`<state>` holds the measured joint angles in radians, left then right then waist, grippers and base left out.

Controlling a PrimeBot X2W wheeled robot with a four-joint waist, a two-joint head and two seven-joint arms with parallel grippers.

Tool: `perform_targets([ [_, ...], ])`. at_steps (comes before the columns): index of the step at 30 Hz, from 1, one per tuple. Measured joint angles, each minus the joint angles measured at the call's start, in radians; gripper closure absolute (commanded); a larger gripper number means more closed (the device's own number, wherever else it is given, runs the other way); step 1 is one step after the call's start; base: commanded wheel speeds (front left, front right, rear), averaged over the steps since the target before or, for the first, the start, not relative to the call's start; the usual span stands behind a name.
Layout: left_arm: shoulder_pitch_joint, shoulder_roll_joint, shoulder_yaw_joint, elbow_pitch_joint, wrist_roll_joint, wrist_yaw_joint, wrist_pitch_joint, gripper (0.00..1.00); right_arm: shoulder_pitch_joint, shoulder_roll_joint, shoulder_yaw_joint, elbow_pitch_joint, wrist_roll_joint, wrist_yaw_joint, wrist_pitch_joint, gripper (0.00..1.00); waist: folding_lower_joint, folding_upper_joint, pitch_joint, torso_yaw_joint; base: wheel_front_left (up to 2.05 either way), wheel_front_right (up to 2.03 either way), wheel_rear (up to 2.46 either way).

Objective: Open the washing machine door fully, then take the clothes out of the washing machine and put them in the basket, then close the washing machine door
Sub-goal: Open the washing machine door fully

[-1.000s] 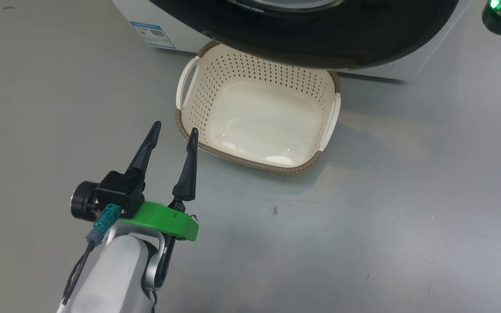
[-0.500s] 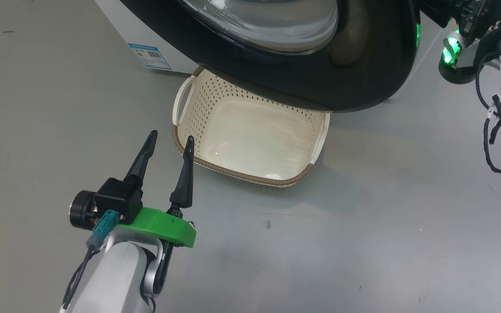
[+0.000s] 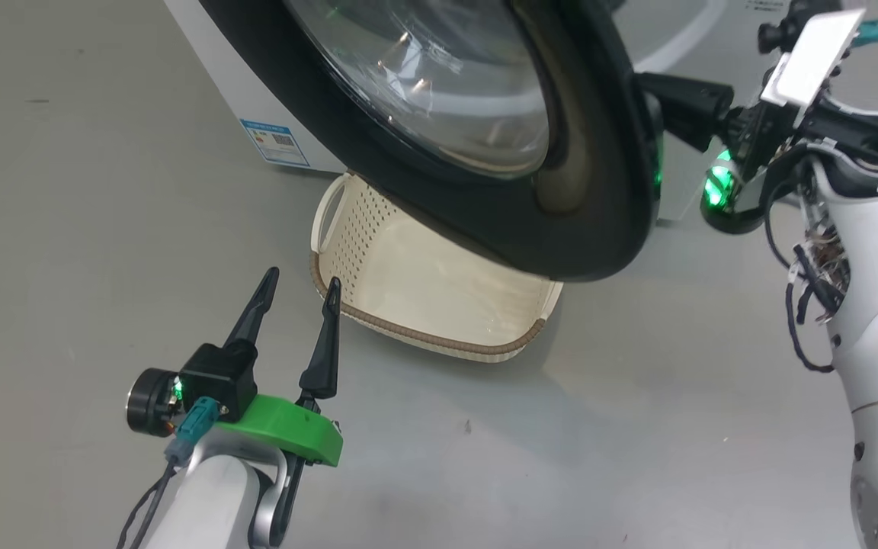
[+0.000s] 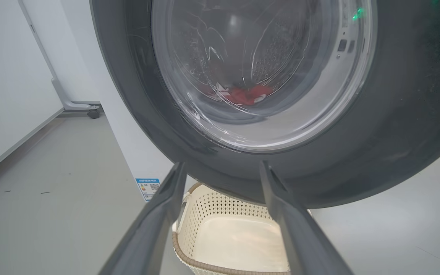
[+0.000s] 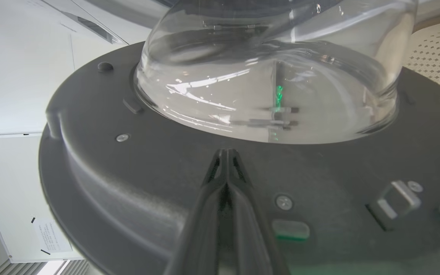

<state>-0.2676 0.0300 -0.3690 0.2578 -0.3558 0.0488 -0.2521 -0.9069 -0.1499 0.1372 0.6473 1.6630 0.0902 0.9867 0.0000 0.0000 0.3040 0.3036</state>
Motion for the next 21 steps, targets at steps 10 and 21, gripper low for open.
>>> perform_targets([
  [10, 0.051, 0.001, -0.003, 0.02, 0.007, 0.0, 0.0, 0.0, 0.103, 0.04, 0.026, -0.012, 0.026, 0.014, 0.04, 1.0, 0.0, 0.0, -0.073, 0.016, 0.0, 0.0, 0.0],
  [21, 0.093, 0.003, -0.016, 0.039, 0.007, -0.001, 0.0, 0.0, 0.209, 0.067, 0.052, -0.028, 0.063, 0.022, 0.057, 1.0, 0.0, 0.0, -0.151, 0.056, 0.0, 0.0, 0.0],
])
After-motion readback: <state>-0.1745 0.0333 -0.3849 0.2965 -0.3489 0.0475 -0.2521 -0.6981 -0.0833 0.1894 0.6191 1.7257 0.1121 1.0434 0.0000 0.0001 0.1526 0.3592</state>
